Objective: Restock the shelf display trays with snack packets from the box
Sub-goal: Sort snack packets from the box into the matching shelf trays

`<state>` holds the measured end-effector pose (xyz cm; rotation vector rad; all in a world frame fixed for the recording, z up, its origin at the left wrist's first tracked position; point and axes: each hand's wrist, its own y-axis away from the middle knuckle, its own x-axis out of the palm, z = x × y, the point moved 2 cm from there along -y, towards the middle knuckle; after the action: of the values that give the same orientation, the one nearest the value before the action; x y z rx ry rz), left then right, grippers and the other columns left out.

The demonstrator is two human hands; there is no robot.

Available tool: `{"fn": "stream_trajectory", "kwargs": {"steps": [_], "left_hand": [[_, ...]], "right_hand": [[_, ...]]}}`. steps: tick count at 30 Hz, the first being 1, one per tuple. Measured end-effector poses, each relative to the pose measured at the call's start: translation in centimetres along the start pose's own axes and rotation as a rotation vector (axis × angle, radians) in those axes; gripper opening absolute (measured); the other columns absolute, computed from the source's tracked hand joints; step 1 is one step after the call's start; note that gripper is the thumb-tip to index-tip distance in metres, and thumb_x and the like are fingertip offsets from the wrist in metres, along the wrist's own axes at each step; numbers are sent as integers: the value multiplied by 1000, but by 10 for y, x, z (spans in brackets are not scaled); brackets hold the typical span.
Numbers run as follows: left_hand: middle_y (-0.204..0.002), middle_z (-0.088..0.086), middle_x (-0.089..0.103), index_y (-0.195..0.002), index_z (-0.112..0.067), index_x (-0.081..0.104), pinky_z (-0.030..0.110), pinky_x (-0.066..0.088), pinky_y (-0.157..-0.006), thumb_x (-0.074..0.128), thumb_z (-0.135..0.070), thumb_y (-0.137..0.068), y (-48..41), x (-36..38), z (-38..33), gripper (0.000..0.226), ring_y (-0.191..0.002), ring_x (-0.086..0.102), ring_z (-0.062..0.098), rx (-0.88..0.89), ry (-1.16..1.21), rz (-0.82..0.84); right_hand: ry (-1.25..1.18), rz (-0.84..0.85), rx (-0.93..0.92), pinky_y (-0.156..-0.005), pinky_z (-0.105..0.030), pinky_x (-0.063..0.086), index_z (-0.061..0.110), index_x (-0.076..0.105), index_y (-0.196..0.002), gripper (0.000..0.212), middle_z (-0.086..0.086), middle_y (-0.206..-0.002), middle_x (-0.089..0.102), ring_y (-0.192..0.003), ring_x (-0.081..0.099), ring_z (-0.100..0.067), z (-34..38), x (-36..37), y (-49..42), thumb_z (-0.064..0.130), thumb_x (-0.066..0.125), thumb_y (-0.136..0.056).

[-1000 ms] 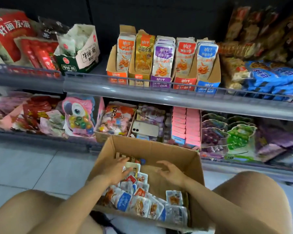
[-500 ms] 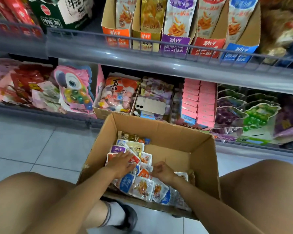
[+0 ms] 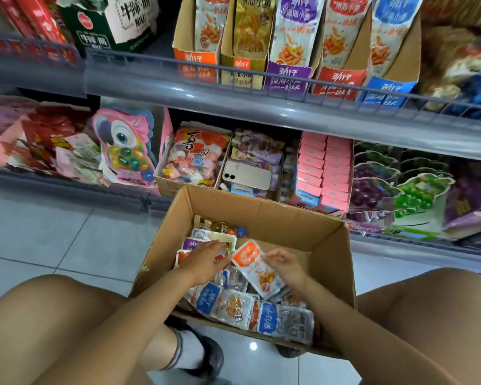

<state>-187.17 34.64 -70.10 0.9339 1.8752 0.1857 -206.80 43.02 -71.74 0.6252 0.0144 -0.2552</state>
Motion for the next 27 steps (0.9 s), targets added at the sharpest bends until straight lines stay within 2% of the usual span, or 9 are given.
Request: {"fn": "stream_trajectory", "kwargs": {"steps": [3, 5, 8, 10, 13, 17, 21, 24, 27], "left_hand": [[-148, -3, 37, -144, -22, 32, 31, 34, -104, 49, -50, -92, 11, -9, -28, 62, -134, 38, 18, -9, 390, 16], [-139, -4, 48, -135, -25, 42, 31, 42, -99, 52, -52, -89, 20, -12, -51, 54, -124, 50, 17, -62, 665, 103], [-111, -2, 69, -113, -24, 59, 31, 54, -88, 50, -46, -92, 31, -15, -77, 32, -100, 67, 15, -80, 988, 183], [-102, -2, 72, -107, -23, 63, 25, 56, -76, 54, -37, -93, 36, -23, -86, 22, -91, 69, 13, -49, 1085, 78], [-96, -9, 69, -100, -27, 61, 11, 51, -59, 61, -27, -90, 45, -41, -91, 11, -78, 66, 0, 22, 1016, -156], [-108, 1, 69, -110, -19, 62, 15, 52, -68, 64, -27, -88, 61, -69, -96, 24, -86, 66, 6, 87, 937, -272], [-106, -8, 67, -107, -26, 60, 7, 48, -65, 60, -29, -91, 77, -105, -100, 17, -85, 62, 0, 126, 867, -369], [-122, 1, 62, -116, -29, 51, 39, 51, -93, 61, -37, -89, 79, -124, -101, 30, -103, 63, 16, 82, 941, -326], [-131, -4, 55, -129, -35, 39, 47, 38, -106, 64, -68, -71, 86, -135, -113, 71, -119, 53, 19, 89, 1014, -225]], "right_hand": [[-131, -28, -50, -67, -32, 57, 8, 62, -84, 9, -14, -89, 70, -75, 67, -24, 29, -11, 9, 17, 64, -88], [-220, -28, -88, -66, -32, 56, 9, 63, -87, 11, -14, -89, 70, -72, 68, -21, 46, -14, 17, 19, 60, -90], [-273, -19, -143, -63, -27, 57, 7, 64, -96, 19, -10, -89, 72, -73, 69, -20, 68, -14, 36, 22, 52, -95], [-273, -7, -188, -67, -28, 56, 9, 66, -95, 22, -10, -94, 73, -78, 71, -20, 81, -13, 47, 24, 50, -96], [-211, 9, -265, -73, -27, 57, 12, 68, -97, 18, -6, -95, 75, -84, 72, -20, 101, -10, 63, 24, 55, -93], [-146, 19, -341, -85, -42, 56, 10, 65, -104, 20, -10, -100, 73, -90, 71, -28, 126, -5, 76, 20, 64, -87], [-308, 33, -338, -82, -44, 57, 9, 61, -106, 19, -13, -101, 73, -87, 71, -28, 150, -2, 84, 15, 61, -89], [-315, 133, -345, -82, -43, 57, 7, 59, -109, 20, -16, -108, 70, -92, 70, -30, 170, 3, 94, 15, 58, -91], [-295, 190, -334, -81, -40, 57, 8, 58, -113, 22, -17, -111, 69, -94, 69, -29, 187, 10, 102, 17, 54, -94]]}}
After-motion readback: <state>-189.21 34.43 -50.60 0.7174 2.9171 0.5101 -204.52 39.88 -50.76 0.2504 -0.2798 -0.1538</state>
